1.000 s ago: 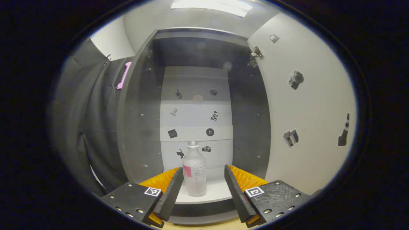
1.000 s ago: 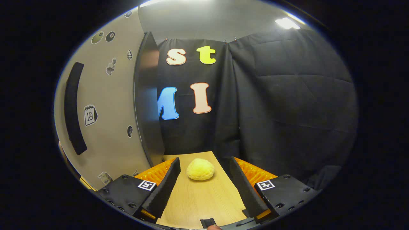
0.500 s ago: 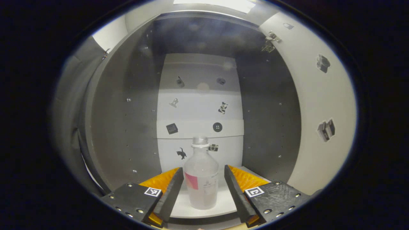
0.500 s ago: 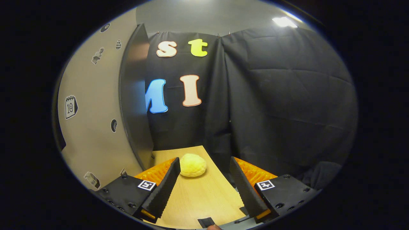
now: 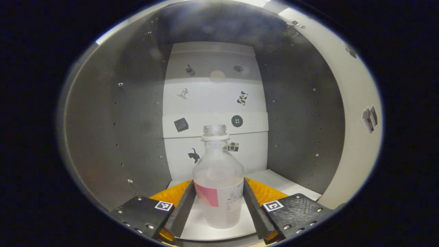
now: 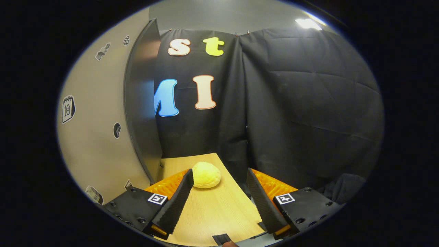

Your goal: Open the cabinet door with the right hand, grasp the bottle in the cabinet with the left hand and place it on the coaster, then close the cabinet door with the right hand.

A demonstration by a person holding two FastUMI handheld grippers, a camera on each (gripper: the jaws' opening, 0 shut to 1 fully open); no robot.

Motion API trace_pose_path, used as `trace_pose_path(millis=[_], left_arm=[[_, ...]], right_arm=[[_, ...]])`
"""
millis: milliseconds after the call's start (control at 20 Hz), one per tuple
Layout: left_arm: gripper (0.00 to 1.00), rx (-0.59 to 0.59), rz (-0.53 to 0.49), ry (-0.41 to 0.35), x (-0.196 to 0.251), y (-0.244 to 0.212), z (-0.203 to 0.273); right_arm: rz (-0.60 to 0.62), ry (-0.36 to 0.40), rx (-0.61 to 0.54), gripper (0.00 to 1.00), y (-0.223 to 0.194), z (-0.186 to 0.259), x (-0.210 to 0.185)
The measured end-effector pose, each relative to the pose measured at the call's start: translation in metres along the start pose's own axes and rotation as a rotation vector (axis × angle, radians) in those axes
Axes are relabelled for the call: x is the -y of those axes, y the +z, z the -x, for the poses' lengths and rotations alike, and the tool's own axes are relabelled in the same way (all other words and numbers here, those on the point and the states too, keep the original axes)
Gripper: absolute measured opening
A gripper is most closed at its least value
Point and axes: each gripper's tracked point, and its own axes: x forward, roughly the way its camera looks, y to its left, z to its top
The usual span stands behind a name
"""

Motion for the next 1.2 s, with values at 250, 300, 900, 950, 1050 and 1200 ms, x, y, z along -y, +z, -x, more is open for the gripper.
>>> trace_pose_path(millis=[250, 300, 900, 950, 1050, 1200], left_arm=[[0.74, 0.025, 0.013, -0.007, -0.001, 0.01, 0.013], [0.74, 0.031, 0.02, -0.005, -0.002, 0.013, 0.018], [0.72, 0.075, 0.067, 0.057, -0.026, 0.024, 0.117], [0.72, 0.075, 0.066, 0.068, -0.031, 0.022, 0.127], [0.75, 0.079, 0.064, 0.087, -0.037, 0.02, 0.148], [0.72, 0.08, 0.063, 0.109, -0.044, 0.015, 0.177]], right_arm=[[-0.005, 0.021, 0.002, 0.99, 0.0, -0.001, -0.004], [-0.006, 0.025, 0.005, 0.99, 0.0, -0.001, -0.005], [-0.007, 0.112, 0.015, 0.95, -0.007, 0.021, -0.011], [-0.007, 0.119, 0.014, 0.99, -0.008, 0.022, -0.012], [-0.006, 0.134, 0.014, 0.98, -0.009, 0.026, -0.013], [-0.003, 0.155, 0.022, 0.95, -0.009, 0.033, -0.014]])
